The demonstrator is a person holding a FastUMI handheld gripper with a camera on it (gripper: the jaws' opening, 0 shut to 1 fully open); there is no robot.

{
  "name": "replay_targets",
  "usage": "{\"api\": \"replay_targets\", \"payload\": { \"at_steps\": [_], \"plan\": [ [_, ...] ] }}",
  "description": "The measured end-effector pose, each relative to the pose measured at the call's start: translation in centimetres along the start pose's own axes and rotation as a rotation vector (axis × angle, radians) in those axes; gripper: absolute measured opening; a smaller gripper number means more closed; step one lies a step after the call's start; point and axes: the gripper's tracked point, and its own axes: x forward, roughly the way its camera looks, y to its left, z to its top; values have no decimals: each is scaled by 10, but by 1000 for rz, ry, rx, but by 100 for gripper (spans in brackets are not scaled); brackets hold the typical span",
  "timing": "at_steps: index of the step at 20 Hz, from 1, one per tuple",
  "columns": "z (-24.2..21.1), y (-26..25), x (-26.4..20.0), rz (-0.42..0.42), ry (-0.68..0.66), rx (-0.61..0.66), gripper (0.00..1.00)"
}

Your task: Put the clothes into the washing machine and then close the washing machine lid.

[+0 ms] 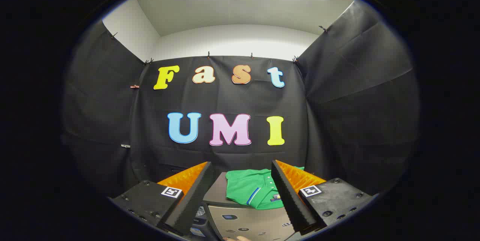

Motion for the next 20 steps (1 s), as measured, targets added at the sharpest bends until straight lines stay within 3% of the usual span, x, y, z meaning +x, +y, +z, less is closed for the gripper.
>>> {"api": "replay_targets", "payload": {
  "at_steps": [20],
  "plan": [
    [1, -3, 2, -18, 8, -8, 98]
  ]
}}
